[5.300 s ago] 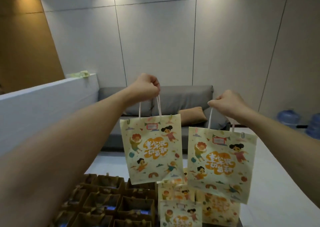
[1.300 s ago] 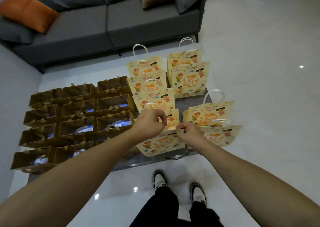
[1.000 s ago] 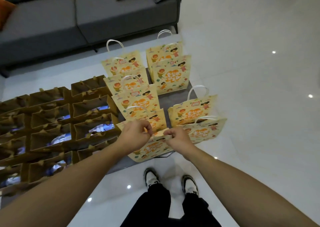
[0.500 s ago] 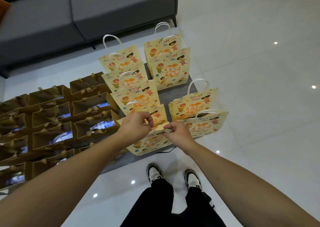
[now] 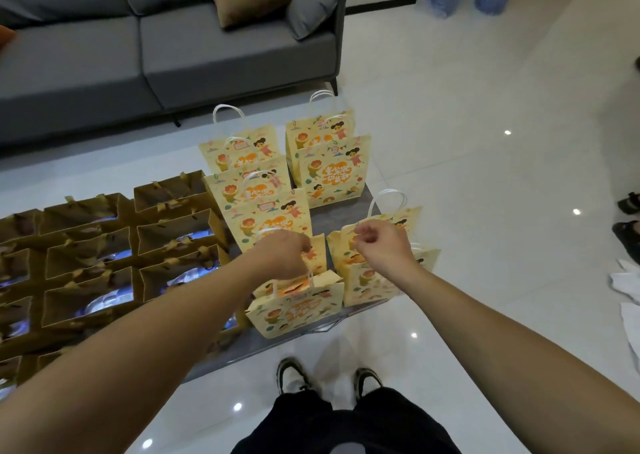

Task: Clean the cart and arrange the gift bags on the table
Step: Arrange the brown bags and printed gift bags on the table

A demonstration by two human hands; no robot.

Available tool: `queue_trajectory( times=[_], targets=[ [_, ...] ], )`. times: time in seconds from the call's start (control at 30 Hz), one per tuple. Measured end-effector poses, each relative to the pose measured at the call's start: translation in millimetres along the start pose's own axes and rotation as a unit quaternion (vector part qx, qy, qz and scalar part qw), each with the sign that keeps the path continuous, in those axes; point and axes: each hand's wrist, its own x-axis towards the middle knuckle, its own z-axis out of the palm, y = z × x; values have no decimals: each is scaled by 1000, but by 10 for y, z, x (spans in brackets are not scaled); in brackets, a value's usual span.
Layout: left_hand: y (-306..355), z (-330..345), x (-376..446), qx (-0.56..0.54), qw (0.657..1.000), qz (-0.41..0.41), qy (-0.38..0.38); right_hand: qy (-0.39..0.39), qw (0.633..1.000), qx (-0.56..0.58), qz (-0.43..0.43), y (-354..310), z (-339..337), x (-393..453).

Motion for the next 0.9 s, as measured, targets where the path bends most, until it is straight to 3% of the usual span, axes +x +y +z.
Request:
queue_trajectory(
  times=[0.1, 0.27, 0.43, 0.6, 0.73, 0.9],
  targets=[
    [87, -121, 83, -4, 1000, 29, -3, 40, 996, -52, -58, -105, -222, 61],
    [295, -435, 241, -21, 994, 88, 65, 96, 969, -194, -116, -161, -554, 300],
    [411, -779, 619, -45, 990, 49, 125, 16, 925, -353, -142, -32, -710, 817],
    [463, -1074, 1118, -70, 980, -30, 185, -37, 983, -172, -52, -71, -768, 1371],
    [532, -1277, 1521, -88, 973, -84, 197, -66, 992, -91, -52, -94, -834, 1801],
    [566, -1598, 1996, -165, 921, -155, 318, -148, 982, -74, -89, -168, -836, 2226]
  ],
)
